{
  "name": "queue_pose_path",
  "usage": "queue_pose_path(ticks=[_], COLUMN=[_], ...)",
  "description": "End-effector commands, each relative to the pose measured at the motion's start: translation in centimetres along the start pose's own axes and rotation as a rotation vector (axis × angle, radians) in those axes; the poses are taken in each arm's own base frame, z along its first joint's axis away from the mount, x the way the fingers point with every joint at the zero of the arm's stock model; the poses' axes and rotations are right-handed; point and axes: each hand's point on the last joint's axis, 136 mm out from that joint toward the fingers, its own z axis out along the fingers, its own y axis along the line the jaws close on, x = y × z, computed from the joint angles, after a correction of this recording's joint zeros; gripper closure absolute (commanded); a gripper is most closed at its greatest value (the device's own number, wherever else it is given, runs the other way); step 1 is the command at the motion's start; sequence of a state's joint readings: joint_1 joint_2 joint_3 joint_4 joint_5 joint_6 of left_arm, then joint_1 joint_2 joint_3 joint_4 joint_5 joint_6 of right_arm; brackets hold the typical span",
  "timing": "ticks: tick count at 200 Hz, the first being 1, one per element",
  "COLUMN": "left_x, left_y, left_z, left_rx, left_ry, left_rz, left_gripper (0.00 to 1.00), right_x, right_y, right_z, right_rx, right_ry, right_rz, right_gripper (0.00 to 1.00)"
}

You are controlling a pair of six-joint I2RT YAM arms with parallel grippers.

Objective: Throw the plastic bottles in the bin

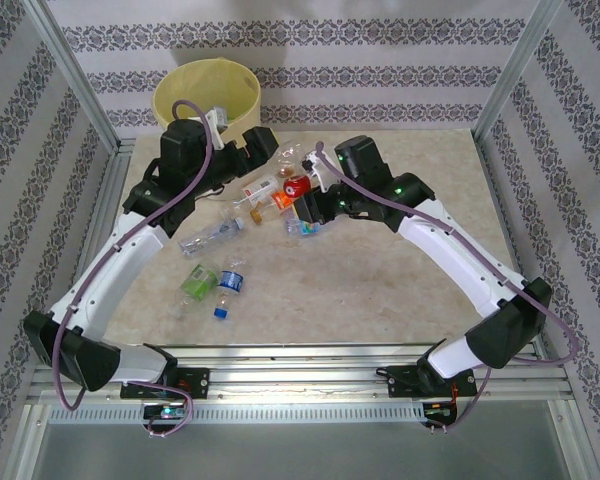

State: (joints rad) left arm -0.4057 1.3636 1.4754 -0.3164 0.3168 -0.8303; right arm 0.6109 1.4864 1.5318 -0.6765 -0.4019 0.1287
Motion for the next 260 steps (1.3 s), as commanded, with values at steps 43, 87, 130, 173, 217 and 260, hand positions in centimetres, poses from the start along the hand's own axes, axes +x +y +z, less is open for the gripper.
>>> queue_pose_path(ticks=[43, 87, 130, 173, 217, 260], left_x=[1.5, 2.7, 3.3, 3.1, 2.7, 0.3], left_y=[-2.2, -2.2, -2.0, -2.4, -2.6, -1.3], left_z=[2.4, 3.6, 4.2, 4.1, 3.8, 2.4], left_rx=[0.103, 0.102, 0.102, 0.104, 0.105, 0.038], left_ry=[0.048, 0.091, 0.118, 0.122, 0.128, 0.079], left_rz=[-0.057, -0.063, -0.064, -0.026, 0.010, 0.058], left_gripper=[0.00, 0.02, 0.25, 0.53, 0.63, 0.66], right_x=[-1.4, -1.7, -1.7, -1.9, -1.9, -1.7], right_y=[1.4, 1.8, 2.1, 2.2, 2.4, 1.4], right_z=[-0.8, -0.9, -0.6, -0.5, -0.5, -0.9], right_rx=[-0.058, -0.077, -0.097, -0.106, -0.118, -0.070], right_ry=[-0.052, -0.058, -0.053, -0.053, -0.053, -0.066], right_rz=[-0.009, -0.015, -0.014, -0.001, 0.010, 0.029], right_gripper=[0.82, 0.82, 0.81, 0.71, 0.46, 0.12])
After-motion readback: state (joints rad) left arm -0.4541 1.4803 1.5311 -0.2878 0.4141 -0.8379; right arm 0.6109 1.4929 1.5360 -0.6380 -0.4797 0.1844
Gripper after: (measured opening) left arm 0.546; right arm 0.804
